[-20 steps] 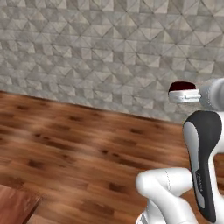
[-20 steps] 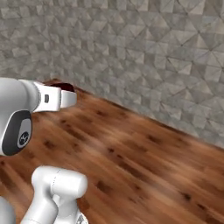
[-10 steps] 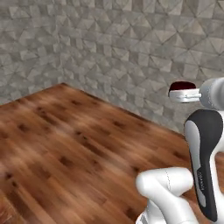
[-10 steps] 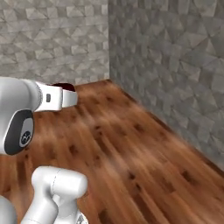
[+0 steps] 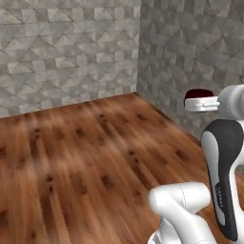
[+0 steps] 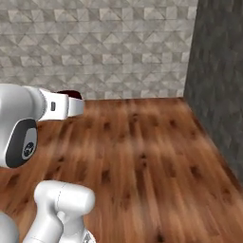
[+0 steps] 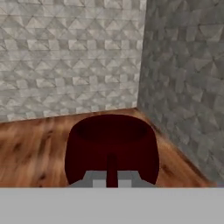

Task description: There is a tray on the dining counter. Grab the cup, mug, and pitcher and place them on the tray. The pitcher may be placed next to the tray if it cannot fit the tray.

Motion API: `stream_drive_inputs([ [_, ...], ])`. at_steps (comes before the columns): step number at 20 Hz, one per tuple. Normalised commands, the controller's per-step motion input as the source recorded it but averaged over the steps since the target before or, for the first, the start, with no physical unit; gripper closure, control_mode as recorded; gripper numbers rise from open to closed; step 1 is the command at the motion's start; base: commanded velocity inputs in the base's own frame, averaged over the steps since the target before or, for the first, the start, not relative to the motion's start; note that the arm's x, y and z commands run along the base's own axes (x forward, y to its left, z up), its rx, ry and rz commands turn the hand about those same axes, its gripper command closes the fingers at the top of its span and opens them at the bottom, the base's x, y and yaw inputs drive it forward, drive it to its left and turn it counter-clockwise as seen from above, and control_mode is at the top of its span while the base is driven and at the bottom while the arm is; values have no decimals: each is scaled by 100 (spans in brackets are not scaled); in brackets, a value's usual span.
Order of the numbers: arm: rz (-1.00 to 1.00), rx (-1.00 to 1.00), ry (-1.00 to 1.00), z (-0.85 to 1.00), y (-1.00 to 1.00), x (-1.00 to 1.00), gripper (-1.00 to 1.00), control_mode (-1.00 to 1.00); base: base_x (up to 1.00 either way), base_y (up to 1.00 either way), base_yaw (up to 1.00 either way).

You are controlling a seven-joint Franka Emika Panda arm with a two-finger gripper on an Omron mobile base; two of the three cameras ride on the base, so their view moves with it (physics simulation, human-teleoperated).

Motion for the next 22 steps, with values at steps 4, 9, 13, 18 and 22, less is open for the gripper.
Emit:
stream_drive_inputs([
  [4,0,0,0,0,0,0,100,100,84,-49,65],
  [9,0,0,0,0,0,0,100,100,92,-51,59],
  [13,0,0,0,0,0,0,100,100,100,-53,55],
  [18,0,0,0,0,0,0,100,100,100,-61,48],
  [22,0,0,0,0,0,0,100,100,100,-56,35],
])
